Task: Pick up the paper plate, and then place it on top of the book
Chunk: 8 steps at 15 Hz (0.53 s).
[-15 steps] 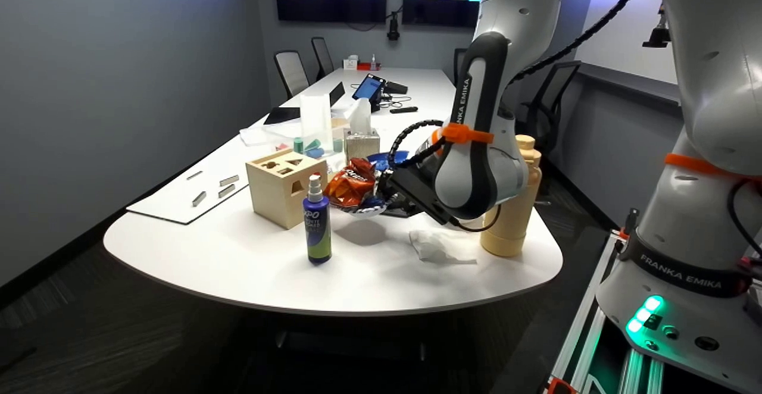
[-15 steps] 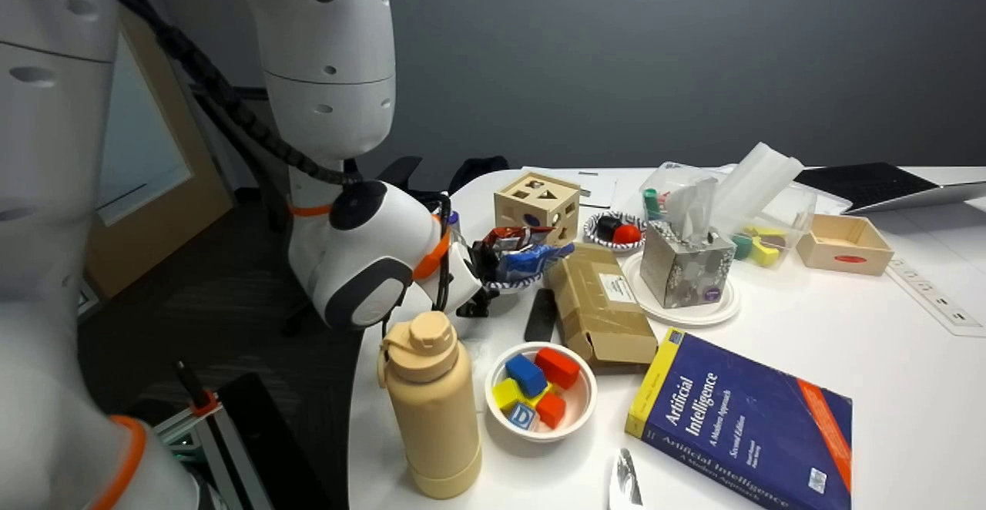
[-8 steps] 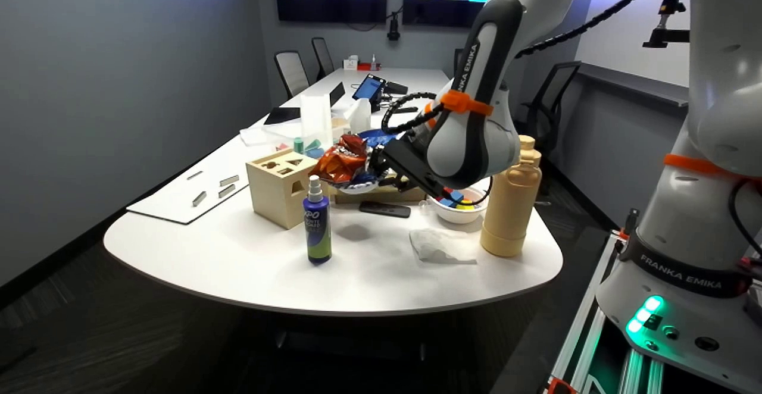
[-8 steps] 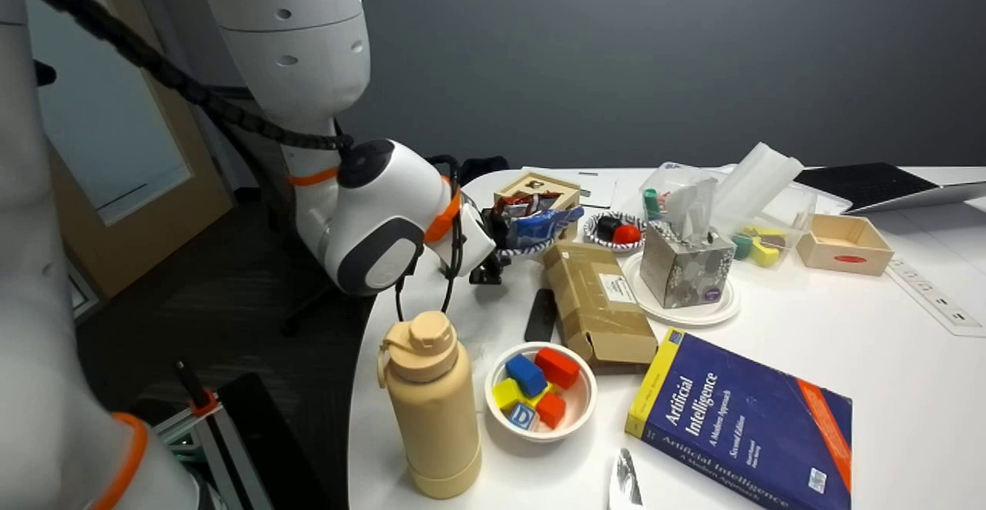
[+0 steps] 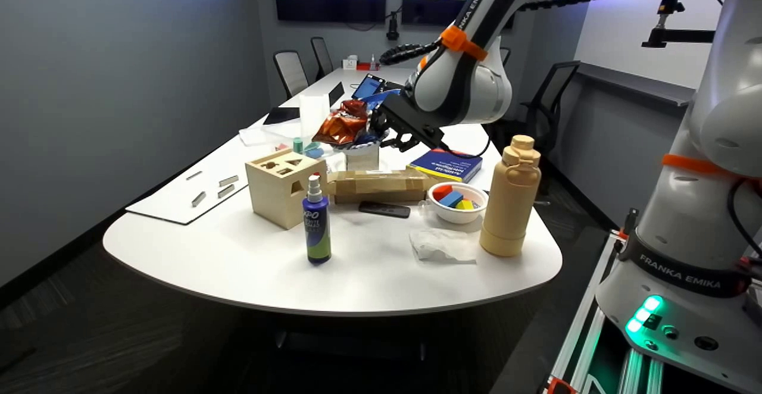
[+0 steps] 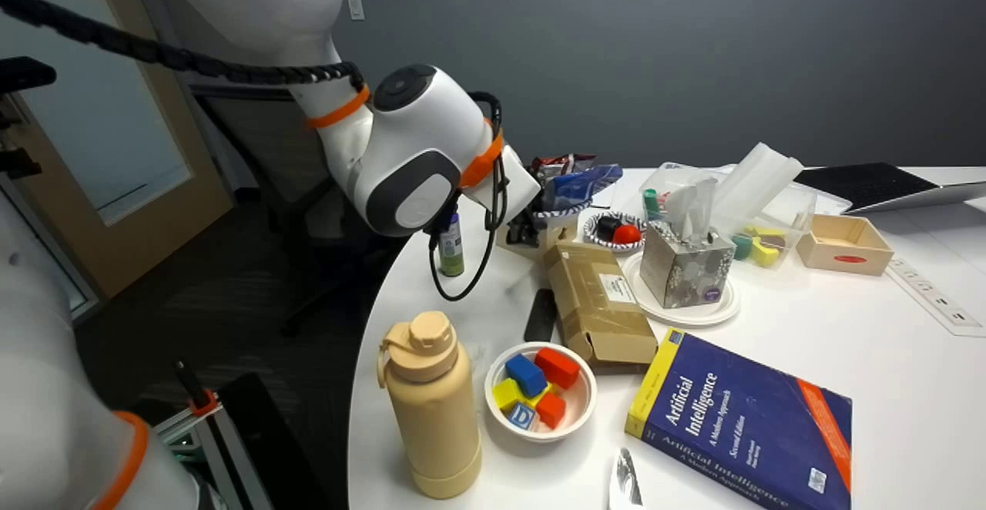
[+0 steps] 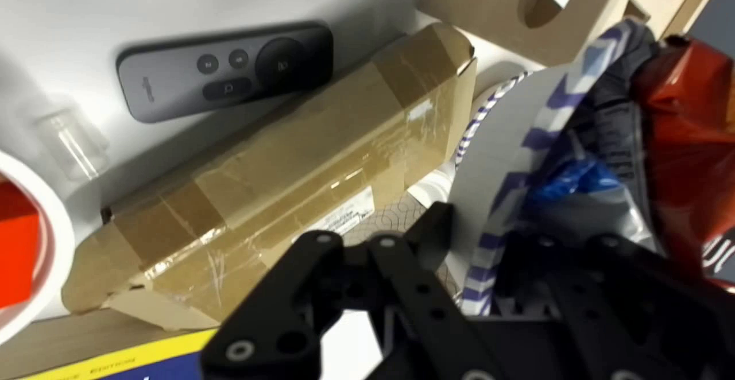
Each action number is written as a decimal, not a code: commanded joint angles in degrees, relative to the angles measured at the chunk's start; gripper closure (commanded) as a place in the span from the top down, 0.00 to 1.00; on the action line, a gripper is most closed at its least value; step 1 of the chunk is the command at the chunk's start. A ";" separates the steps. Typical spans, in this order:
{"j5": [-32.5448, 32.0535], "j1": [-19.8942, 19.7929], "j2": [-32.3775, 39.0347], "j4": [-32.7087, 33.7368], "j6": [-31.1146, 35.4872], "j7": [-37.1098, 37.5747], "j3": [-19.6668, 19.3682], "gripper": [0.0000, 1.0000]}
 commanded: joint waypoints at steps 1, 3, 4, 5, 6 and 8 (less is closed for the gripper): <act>1.59 -0.34 -3.84 1.10 -4.70 -3.39 -3.49 0.03; 2.10 -0.75 -4.04 1.30 -4.89 -3.86 -5.09 0.03; 2.43 -0.95 -4.01 1.21 -4.54 -3.64 -5.74 0.03; 1.60 -1.84 -3.92 0.76 -3.65 -2.27 -6.11 0.03; 1.53 -2.17 -3.87 0.52 -3.26 -1.85 -6.79 0.03; 0.67 -3.74 -4.33 -0.24 -2.91 -0.32 -7.90 0.03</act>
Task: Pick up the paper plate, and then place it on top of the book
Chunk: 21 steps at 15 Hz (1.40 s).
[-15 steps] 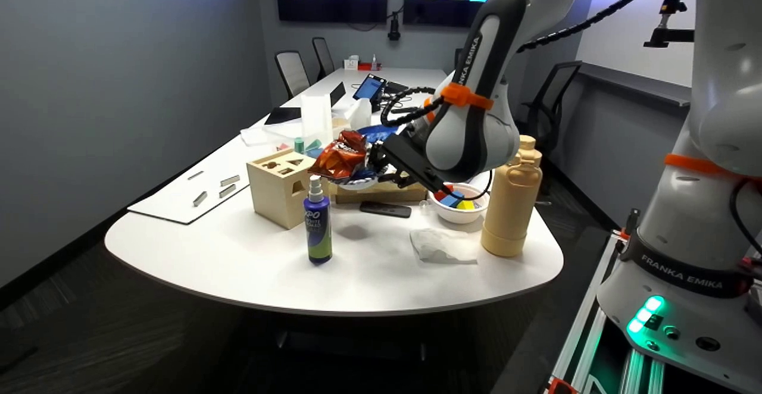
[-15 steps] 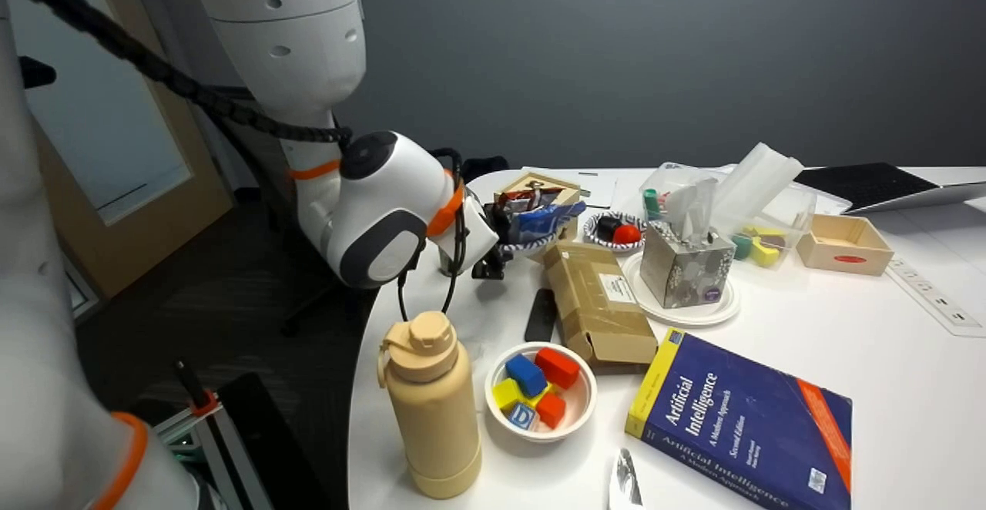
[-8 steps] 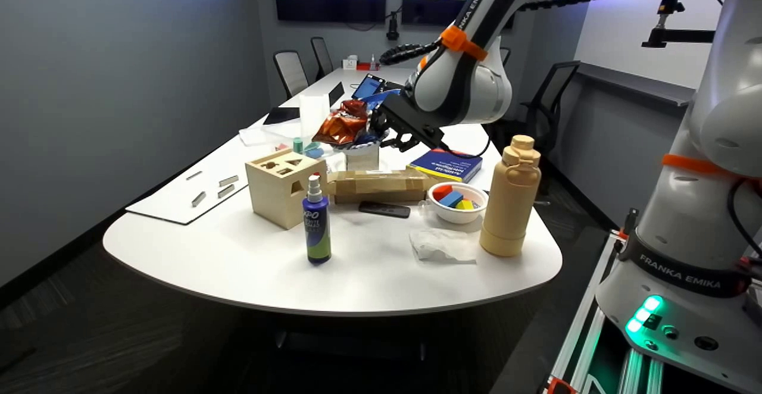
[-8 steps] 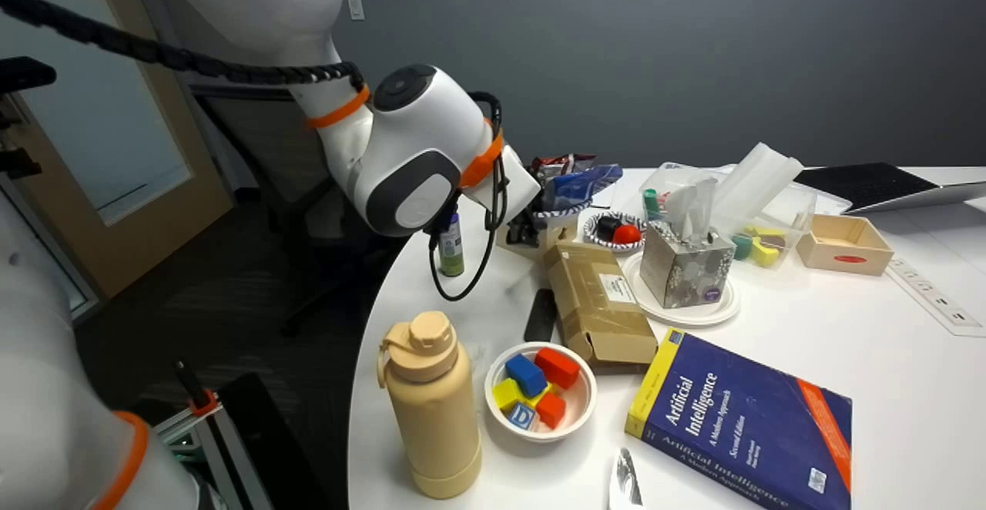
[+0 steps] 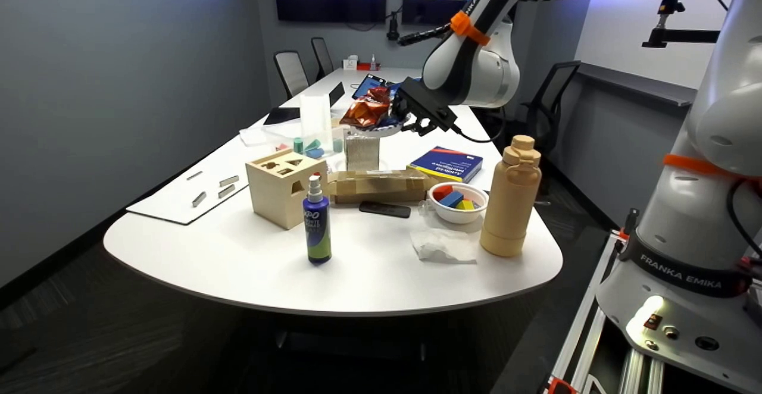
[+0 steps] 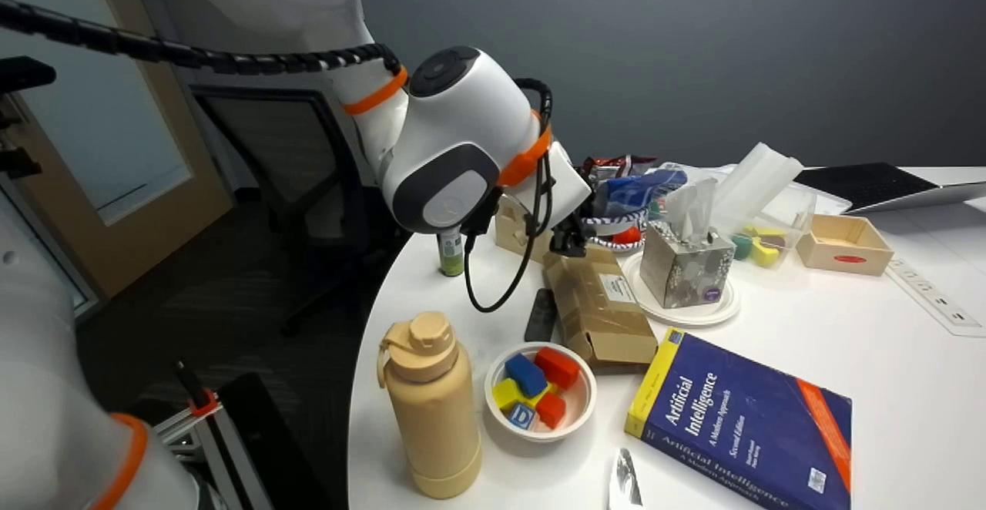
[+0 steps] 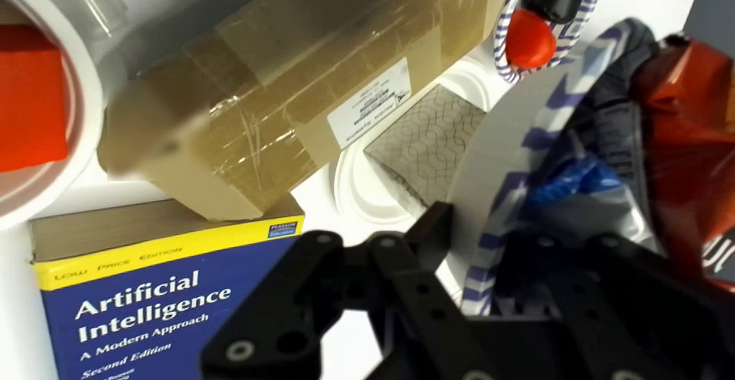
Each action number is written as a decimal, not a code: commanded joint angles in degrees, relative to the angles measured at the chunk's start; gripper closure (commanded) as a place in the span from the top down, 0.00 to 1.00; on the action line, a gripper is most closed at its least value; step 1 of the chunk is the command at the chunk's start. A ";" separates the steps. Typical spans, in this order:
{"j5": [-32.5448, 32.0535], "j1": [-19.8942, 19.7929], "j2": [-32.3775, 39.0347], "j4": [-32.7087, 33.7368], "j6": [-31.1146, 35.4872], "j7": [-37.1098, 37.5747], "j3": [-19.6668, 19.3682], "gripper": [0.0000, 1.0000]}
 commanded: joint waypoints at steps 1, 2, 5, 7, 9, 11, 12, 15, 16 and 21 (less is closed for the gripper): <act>-0.51 -2.46 -2.03 -1.57 0.55 2.42 -1.62 0.03; -0.65 -3.25 -2.22 -1.84 0.76 2.97 -2.18 0.03; -1.33 -5.99 -2.54 -2.66 1.83 5.13 -3.99 0.03; -2.37 -7.80 -1.82 -2.89 2.94 6.51 -5.08 0.03; -3.55 -9.52 -0.54 -3.09 4.24 8.06 -6.07 0.03; -5.05 -11.14 0.90 -3.16 5.50 9.92 -6.67 0.03; -5.95 -11.92 1.70 -3.10 6.29 10.84 -6.85 0.03; -7.84 -14.21 4.20 -2.67 8.66 12.11 -7.22 0.03; -8.40 -14.91 4.98 -2.47 9.54 12.51 -7.30 0.03; -10.15 -17.54 10.34 -0.91 13.42 14.74 -6.73 0.03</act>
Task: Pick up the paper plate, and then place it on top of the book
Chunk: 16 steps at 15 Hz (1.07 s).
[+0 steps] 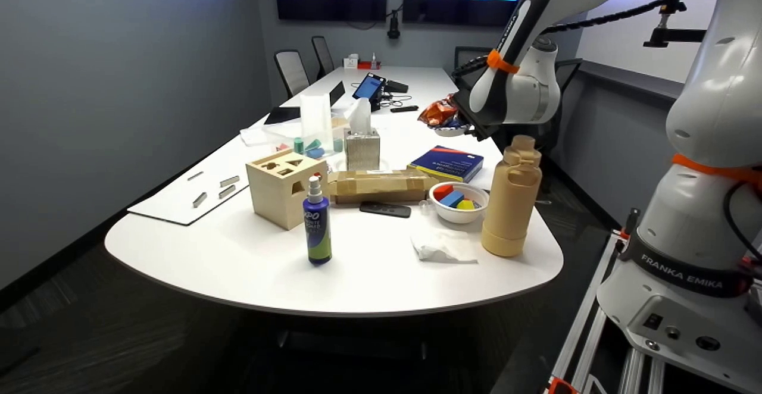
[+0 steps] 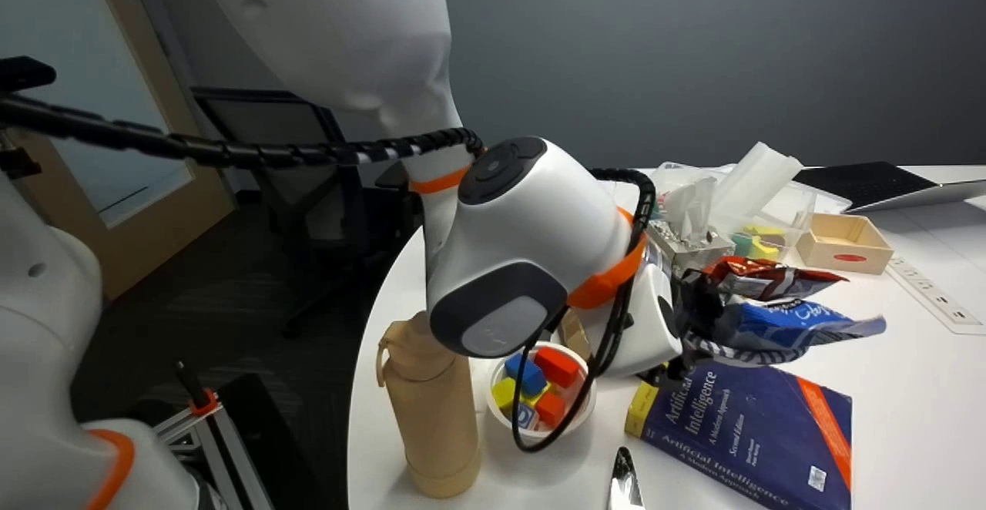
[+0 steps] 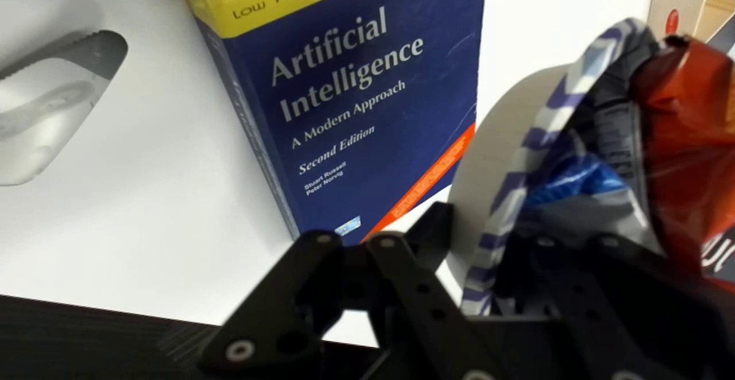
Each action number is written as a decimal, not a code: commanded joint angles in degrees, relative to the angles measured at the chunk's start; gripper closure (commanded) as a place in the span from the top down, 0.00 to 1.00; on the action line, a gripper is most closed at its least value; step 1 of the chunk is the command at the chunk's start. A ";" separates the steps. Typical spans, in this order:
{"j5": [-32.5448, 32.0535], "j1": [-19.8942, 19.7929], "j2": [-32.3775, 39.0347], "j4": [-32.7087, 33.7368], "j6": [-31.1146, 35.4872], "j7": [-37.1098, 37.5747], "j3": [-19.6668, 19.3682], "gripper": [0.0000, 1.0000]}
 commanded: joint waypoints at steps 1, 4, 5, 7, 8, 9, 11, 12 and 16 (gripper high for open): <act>-2.25 -1.83 4.61 2.11 3.31 2.87 0.51 0.03; -1.47 -1.98 8.10 4.03 3.54 2.63 0.51 0.03; -1.21 -1.89 9.06 4.62 3.41 2.55 0.49 0.03; -1.18 -1.97 10.80 5.97 3.09 2.65 0.56 0.03; -1.01 -1.88 11.57 6.63 2.86 2.57 0.50 0.03; -0.94 -1.88 12.25 7.19 2.65 2.58 0.51 0.03; 0.13 -2.26 13.38 8.36 2.18 1.70 1.07 0.03; 0.24 -2.36 13.89 8.79 1.96 1.62 1.17 0.03; 0.52 -2.70 15.53 10.24 1.30 1.29 1.48 0.03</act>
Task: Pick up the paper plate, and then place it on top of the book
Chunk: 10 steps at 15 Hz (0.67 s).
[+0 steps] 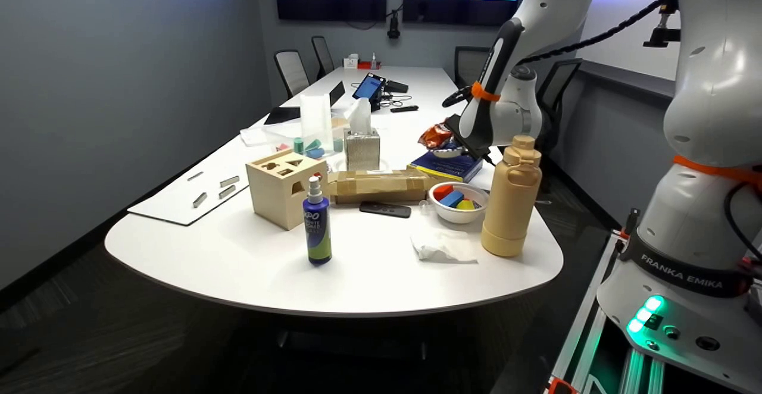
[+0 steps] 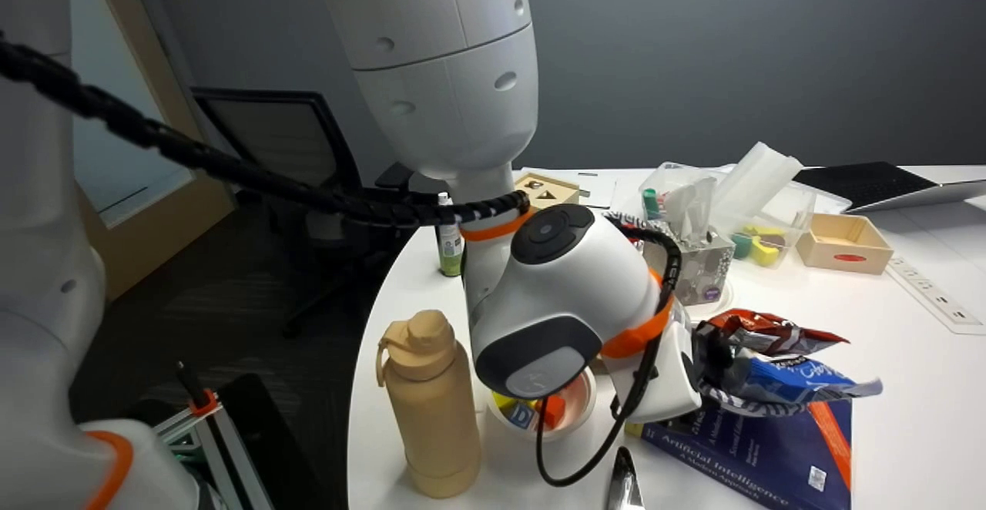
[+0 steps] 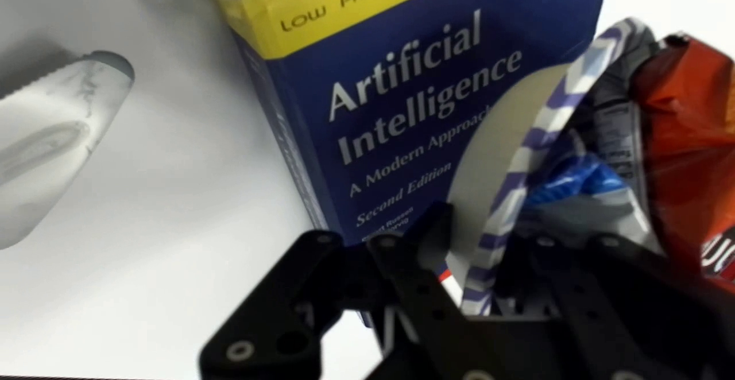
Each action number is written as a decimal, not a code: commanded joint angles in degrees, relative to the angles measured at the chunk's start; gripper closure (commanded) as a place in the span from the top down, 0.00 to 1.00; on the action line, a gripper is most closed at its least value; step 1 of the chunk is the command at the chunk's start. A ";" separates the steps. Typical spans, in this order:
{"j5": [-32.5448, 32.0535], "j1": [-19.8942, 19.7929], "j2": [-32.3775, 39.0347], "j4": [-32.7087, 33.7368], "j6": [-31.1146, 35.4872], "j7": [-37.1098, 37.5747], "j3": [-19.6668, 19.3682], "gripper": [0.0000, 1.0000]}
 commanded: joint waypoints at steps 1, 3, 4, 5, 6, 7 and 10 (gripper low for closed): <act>0.79 -1.36 1.66 2.17 -0.45 -0.12 1.24 0.03; 0.71 -1.71 1.92 2.21 -0.59 -0.12 1.59 0.03; 0.75 -1.84 1.92 2.08 -0.74 -0.14 1.71 0.36; 0.86 -1.91 1.89 1.93 -0.80 -0.18 1.75 0.38; 0.85 -2.05 1.72 1.79 -0.89 -0.25 1.76 0.44; 0.97 -2.02 1.47 1.61 -0.94 -0.33 1.68 0.50; 0.69 -2.63 0.29 0.83 -0.94 -0.19 1.74 0.75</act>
